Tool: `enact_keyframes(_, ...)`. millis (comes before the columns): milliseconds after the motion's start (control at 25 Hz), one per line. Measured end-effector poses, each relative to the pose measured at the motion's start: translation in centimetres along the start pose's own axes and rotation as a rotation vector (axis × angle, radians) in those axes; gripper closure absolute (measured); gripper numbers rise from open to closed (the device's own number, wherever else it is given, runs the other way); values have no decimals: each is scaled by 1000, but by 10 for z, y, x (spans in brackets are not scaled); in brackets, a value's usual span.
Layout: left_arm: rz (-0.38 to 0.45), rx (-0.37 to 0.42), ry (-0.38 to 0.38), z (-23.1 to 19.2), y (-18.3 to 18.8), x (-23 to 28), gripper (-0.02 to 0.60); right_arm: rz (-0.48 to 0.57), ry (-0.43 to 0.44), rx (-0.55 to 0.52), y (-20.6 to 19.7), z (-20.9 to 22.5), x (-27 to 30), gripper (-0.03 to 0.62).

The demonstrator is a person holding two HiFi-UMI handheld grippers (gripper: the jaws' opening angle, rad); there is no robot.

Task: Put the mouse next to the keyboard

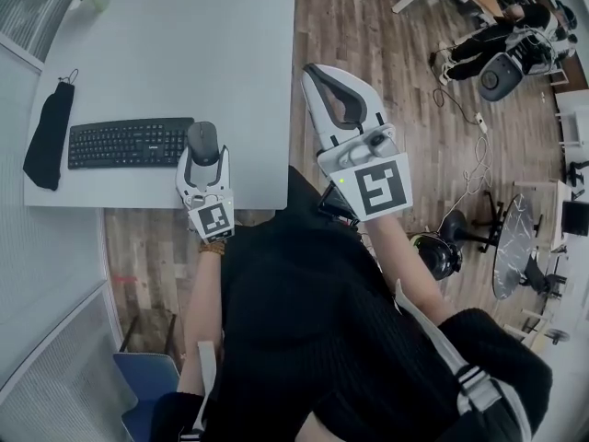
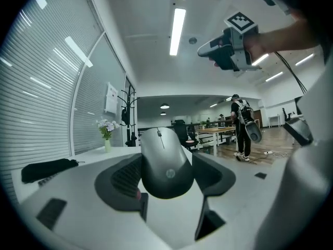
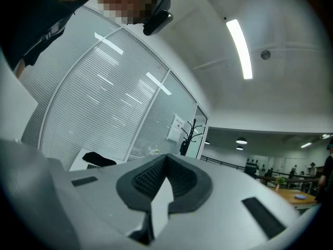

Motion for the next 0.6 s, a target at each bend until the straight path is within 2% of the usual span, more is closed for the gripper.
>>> enact_keyframes(360,-91,-16,-5,-6,-48,10,278,-32,-8,-1,-16,-1,8,595)
enact_keyframes(600,-127,-35,-18,-5,-68,25,278,-44,-15,-11,-24,-1,8,595)
Point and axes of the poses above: the fingertips, and each gripper's own axes: x forward along the fingers, z to its right, y out of its top, the point moved 10 cm from there along -x, backward along the fingers, and after that the axes turned 8 degrees about -x, right-handed, at the moved point
